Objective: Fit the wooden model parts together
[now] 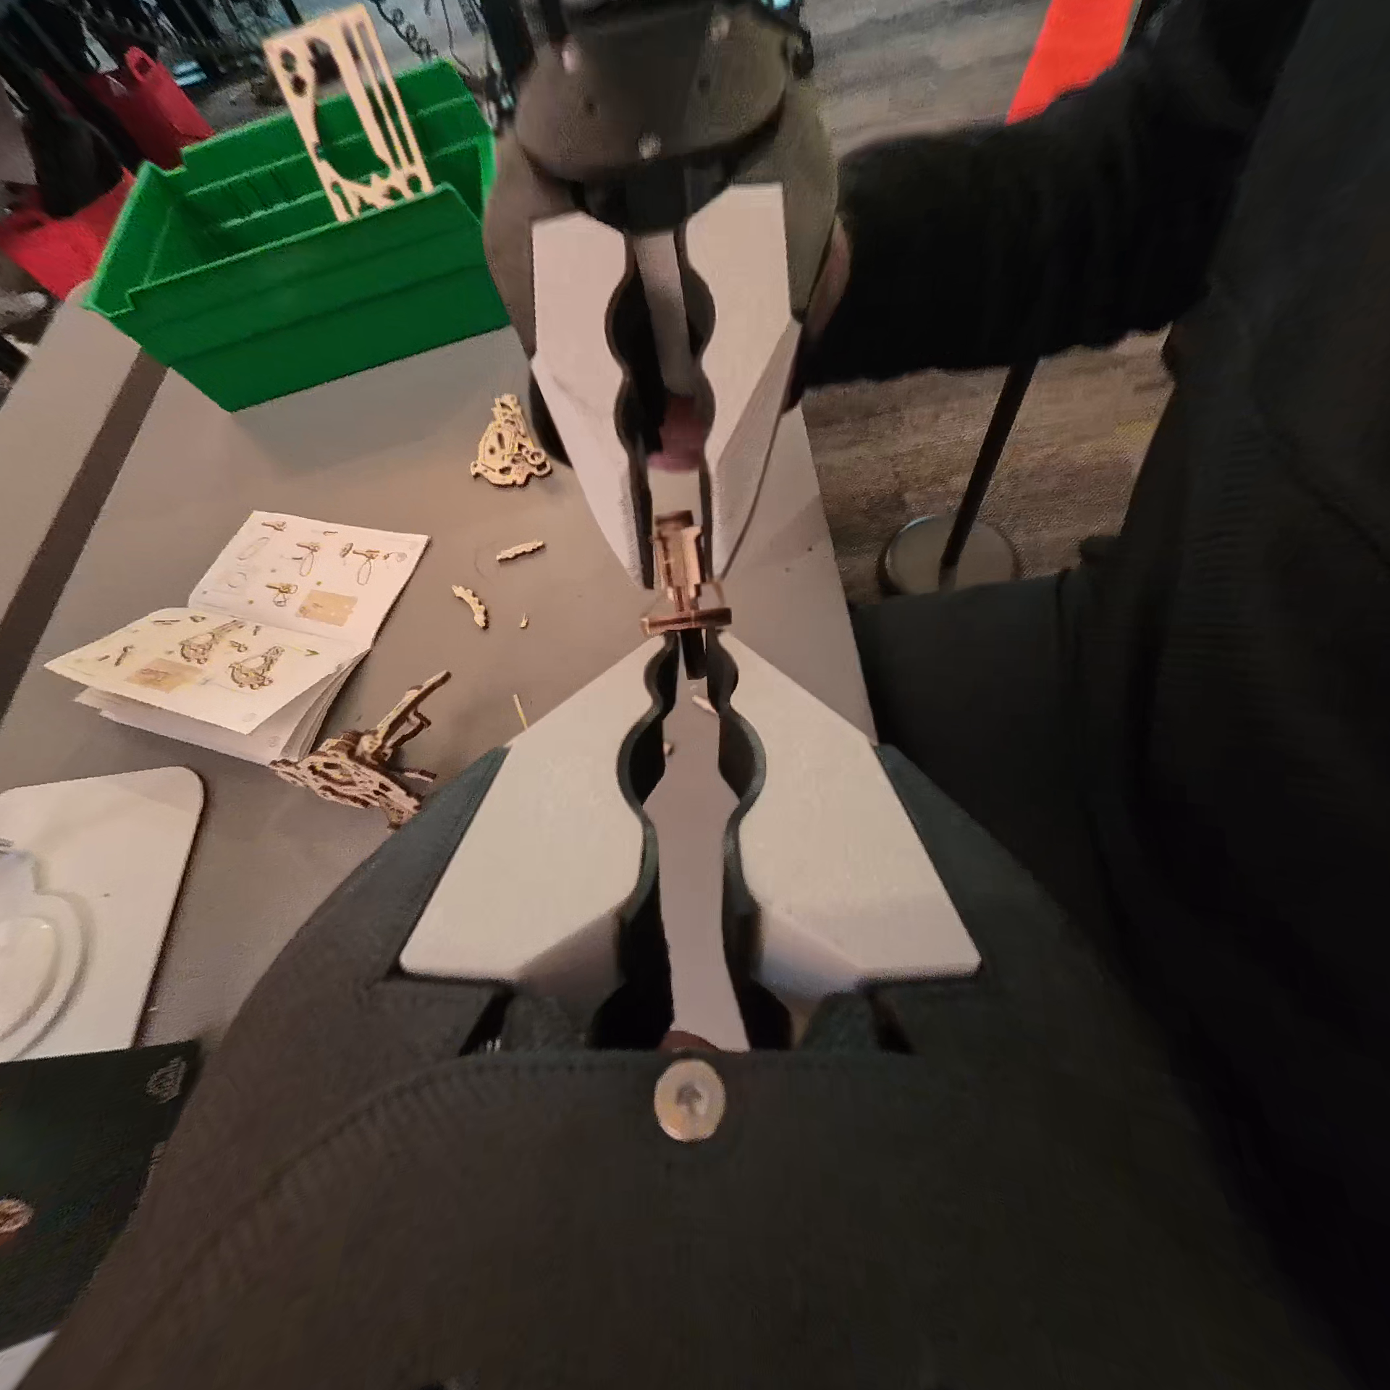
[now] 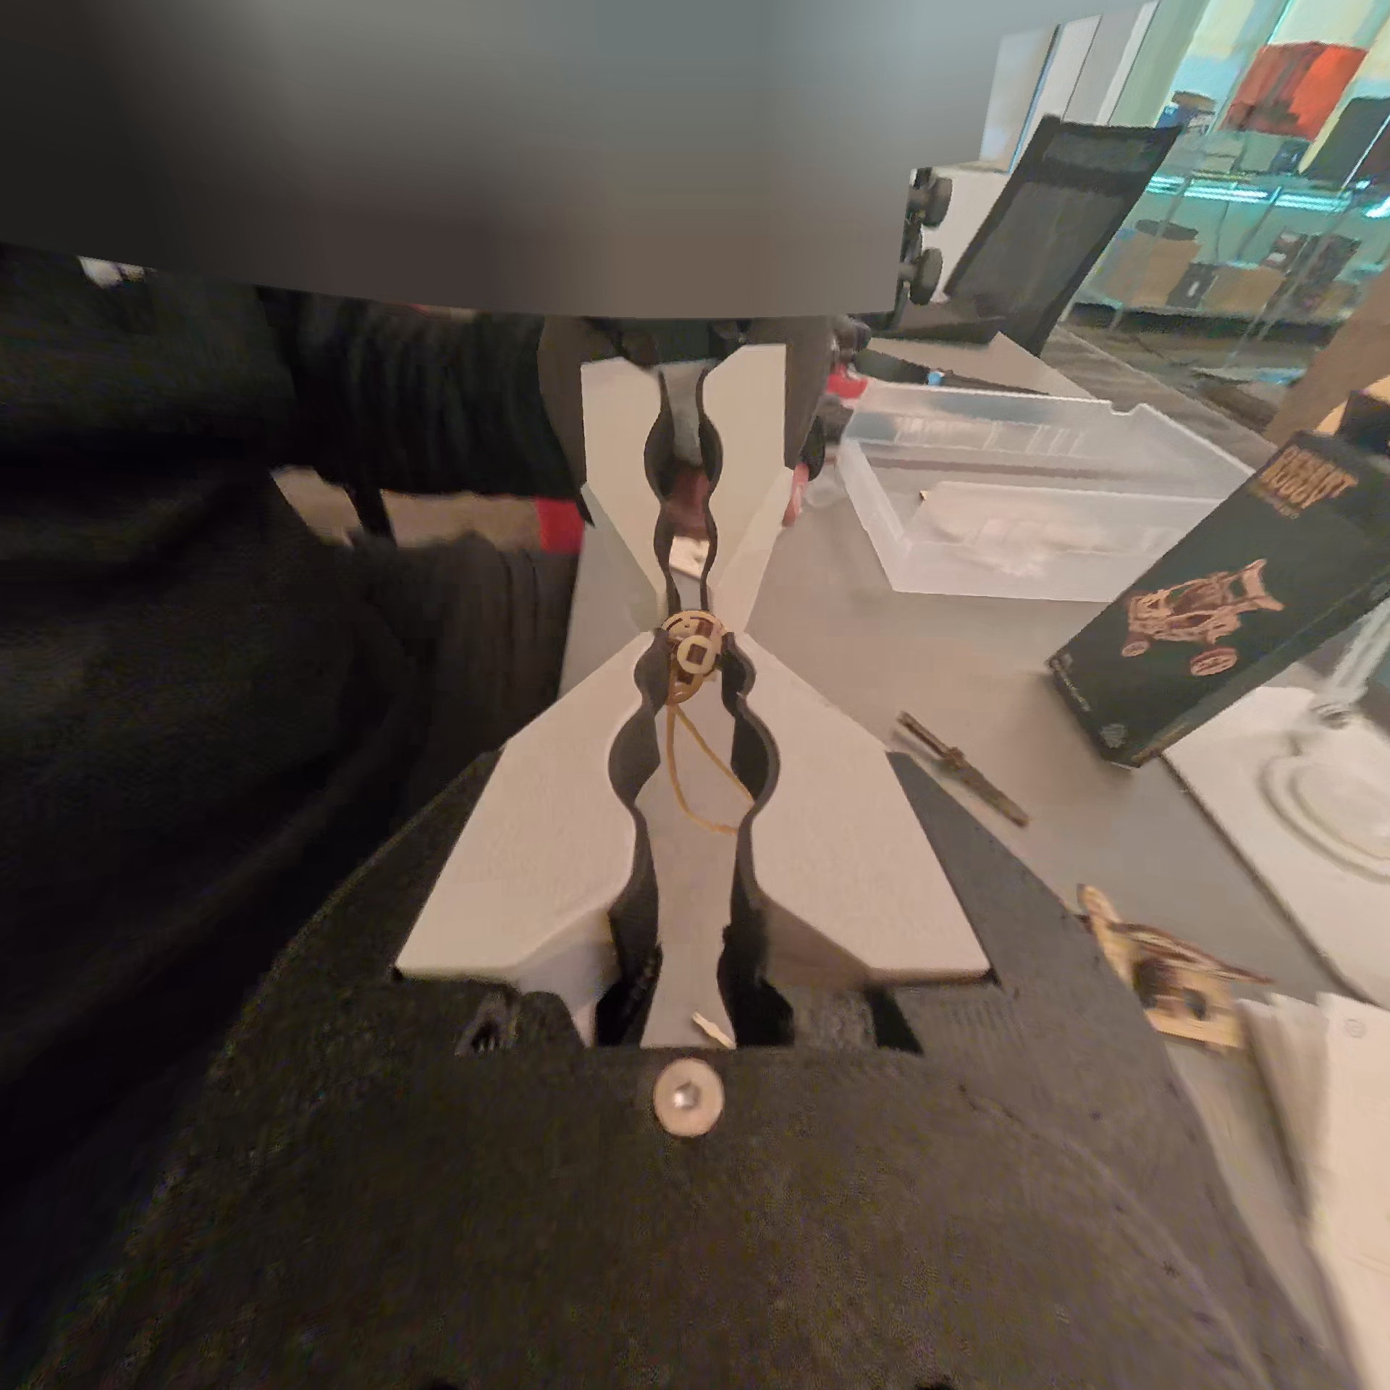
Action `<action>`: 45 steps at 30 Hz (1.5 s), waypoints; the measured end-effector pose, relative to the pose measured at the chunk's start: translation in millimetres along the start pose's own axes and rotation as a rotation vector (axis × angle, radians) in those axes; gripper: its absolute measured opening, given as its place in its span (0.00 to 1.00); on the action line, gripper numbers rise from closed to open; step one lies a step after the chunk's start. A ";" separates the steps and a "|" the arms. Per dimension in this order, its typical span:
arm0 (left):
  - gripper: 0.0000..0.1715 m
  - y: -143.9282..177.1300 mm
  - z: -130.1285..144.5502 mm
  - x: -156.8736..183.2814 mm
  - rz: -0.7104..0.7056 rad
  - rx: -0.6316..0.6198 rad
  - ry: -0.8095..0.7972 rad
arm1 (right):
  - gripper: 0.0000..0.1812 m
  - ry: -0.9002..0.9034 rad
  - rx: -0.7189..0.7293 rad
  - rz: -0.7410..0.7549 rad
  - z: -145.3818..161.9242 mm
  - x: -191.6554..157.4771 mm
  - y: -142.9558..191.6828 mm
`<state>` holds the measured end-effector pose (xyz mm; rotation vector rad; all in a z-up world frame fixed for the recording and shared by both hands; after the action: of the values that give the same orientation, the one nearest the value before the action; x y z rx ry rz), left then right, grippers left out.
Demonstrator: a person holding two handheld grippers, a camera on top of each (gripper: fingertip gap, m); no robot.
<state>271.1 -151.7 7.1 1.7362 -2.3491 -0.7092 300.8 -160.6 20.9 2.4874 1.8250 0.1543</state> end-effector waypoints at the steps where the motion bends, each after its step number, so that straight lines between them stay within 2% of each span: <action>1: 0.03 1.2 -2.7 -2.8 -0.009 0.019 0.020 | 0.06 -0.073 0.043 -0.007 -1.9 3.2 1.7; 4: 0.07 3.4 -4.9 -11.7 -0.076 0.037 0.021 | 0.06 -0.296 0.150 -0.023 -1.4 13.4 4.2; 7: 0.10 2.5 -2.8 -17.5 -0.162 0.026 -0.024 | 0.06 -0.445 0.223 -0.032 2.2 18.9 5.3; 12: 0.07 -1.2 -1.0 -15.6 -0.213 0.010 -0.073 | 0.06 -0.586 0.291 -0.063 2.4 20.7 5.1; 16: 0.06 0.0 -2.5 -15.9 -0.227 0.003 -0.081 | 0.06 -0.605 0.299 -0.057 0.9 20.5 4.5; 28: 0.04 -4.6 -0.6 -14.8 -0.249 -0.076 -0.092 | 0.06 -0.452 0.195 0.040 2.6 17.5 4.0; 34: 0.02 -1.8 -2.5 -19.2 -0.261 -0.020 -0.111 | 0.06 -0.393 0.200 0.093 -4.2 21.1 4.6; 35: 0.02 -1.1 -2.4 -20.0 -0.257 -0.021 -0.102 | 0.09 -0.388 0.202 0.107 -4.4 23.3 4.7; 36: 0.02 -0.8 -1.2 -20.9 -0.249 -0.030 -0.092 | 0.18 -0.387 0.200 0.128 -3.7 26.8 5.2; 37: 0.02 -0.7 1.9 -21.9 -0.244 -0.052 -0.087 | 0.19 -0.373 0.184 0.138 -2.4 27.9 5.9; 39: 0.02 -0.4 7.6 -22.3 -0.232 -0.096 -0.082 | 0.19 -0.278 0.114 0.173 -0.7 27.8 8.1; 42: 0.02 0.4 10.5 -21.4 -0.220 -0.156 -0.097 | 0.18 -0.029 -0.096 0.274 6.2 28.9 12.5; 45: 0.02 -2.5 18.0 -20.0 -0.196 -0.250 -0.107 | 0.16 0.166 -0.275 0.307 14.8 24.0 9.8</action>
<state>273.0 -128.5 -6.5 1.8711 -2.0617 -1.1002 318.8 -140.4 8.3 2.5953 1.3439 0.5976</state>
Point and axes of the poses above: each gripper's, where its closed fingertips meet, y back along the fingers, z out of its underside, x = y × z across the jaws, the point moved 2 cm from there along y, back along the fingers, and after that the axes turned 5 degrees about x, right-handed, at the moved point
